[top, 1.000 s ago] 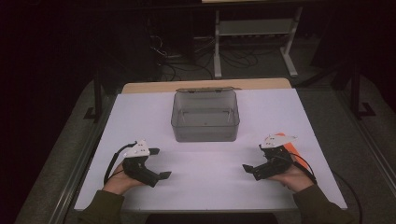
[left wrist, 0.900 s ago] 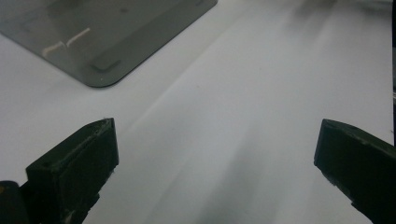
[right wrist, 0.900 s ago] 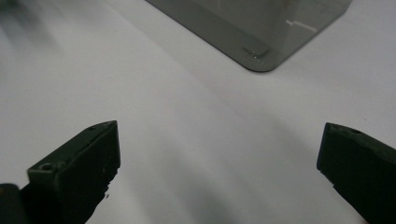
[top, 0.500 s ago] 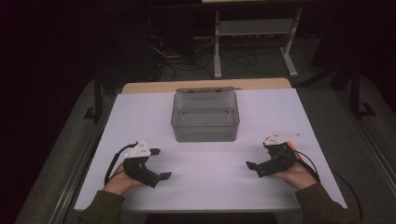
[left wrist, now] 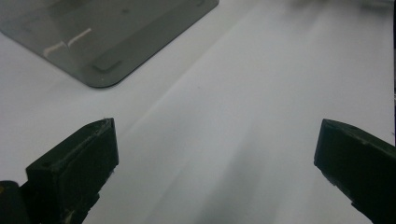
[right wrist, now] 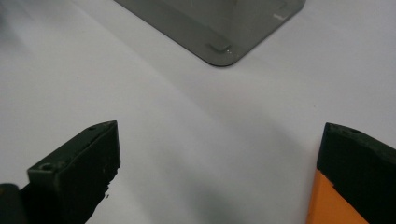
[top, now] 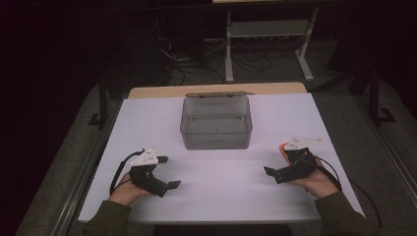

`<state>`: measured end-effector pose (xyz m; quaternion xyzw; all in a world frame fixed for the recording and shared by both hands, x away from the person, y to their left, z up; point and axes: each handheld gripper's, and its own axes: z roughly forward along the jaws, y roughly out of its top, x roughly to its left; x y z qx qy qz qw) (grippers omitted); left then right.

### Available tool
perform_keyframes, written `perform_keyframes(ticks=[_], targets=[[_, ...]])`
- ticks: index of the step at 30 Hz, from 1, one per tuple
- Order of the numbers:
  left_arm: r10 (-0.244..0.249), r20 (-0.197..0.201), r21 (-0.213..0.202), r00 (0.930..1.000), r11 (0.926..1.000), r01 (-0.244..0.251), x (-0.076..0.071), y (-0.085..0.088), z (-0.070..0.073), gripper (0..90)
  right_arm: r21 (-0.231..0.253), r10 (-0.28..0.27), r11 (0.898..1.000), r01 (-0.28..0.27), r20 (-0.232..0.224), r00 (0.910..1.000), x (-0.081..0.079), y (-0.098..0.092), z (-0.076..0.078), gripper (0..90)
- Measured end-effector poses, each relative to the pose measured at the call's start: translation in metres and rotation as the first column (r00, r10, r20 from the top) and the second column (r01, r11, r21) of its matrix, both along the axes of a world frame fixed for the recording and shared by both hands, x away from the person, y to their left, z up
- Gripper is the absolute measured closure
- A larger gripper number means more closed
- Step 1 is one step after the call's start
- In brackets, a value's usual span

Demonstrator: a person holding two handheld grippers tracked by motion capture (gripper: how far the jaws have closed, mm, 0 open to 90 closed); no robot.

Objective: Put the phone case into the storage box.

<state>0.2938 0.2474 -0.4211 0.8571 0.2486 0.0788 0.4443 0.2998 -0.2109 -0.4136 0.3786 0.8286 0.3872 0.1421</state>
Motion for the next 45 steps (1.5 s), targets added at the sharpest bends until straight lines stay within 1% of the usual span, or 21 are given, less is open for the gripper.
perform_keyframes(ticks=[6, 15, 17, 23, 28, 29, 45], targets=[[0.001, 0.005, -0.001, 1.0, 1.0, -0.001, -0.001, 0.0, 0.0, 0.0, -0.008, -0.01, 1.0, 0.01, 0.002, 1.0, 0.002, -0.004, 0.0, 0.0], [0.003, 0.005, -0.002, 1.0, 1.0, -0.003, 0.0, 0.001, 0.0, 0.0, -0.009, -0.039, 0.999, 0.039, 0.003, 0.9992, 0.003, -0.012, 0.003, 0.0], [0.003, 0.005, -0.002, 1.0, 1.0, -0.003, 0.0, 0.001, 0.0, 0.0, -0.021, -0.046, 0.999, 0.046, 0.004, 0.9989, 0.004, -0.015, 0.004, 0.0], [0.002, 0.004, -0.001, 1.0, 1.0, -0.002, 0.0, 0.001, 0.0, 0.0, -0.026, -0.064, 0.998, 0.064, 0.007, 0.9979, 0.005, -0.021, 0.005, 0.0], [0.004, 0.003, -0.002, 1.0, 1.0, -0.004, 0.0, 0.001, 0.0, 0.0, -0.033, -0.088, 0.996, 0.089, 0.007, 0.9961, 0.007, -0.027, 0.005, 0.0], [0.003, 0.003, -0.002, 1.0, 1.0, -0.003, 0.0, 0.001, 0.0, 0.0, -0.031, -0.101, 0.994, 0.101, 0.002, 0.9949, 0.008, -0.03, 0.005, 0.0], [0.008, 0.002, -0.003, 1.0, 1.0, -0.008, 0.0, 0.001, 0.0, 0.0, -0.047, -0.162, 0.986, 0.161, -0.017, 0.9867, 0.011, -0.048, 0.004, 0.0]])
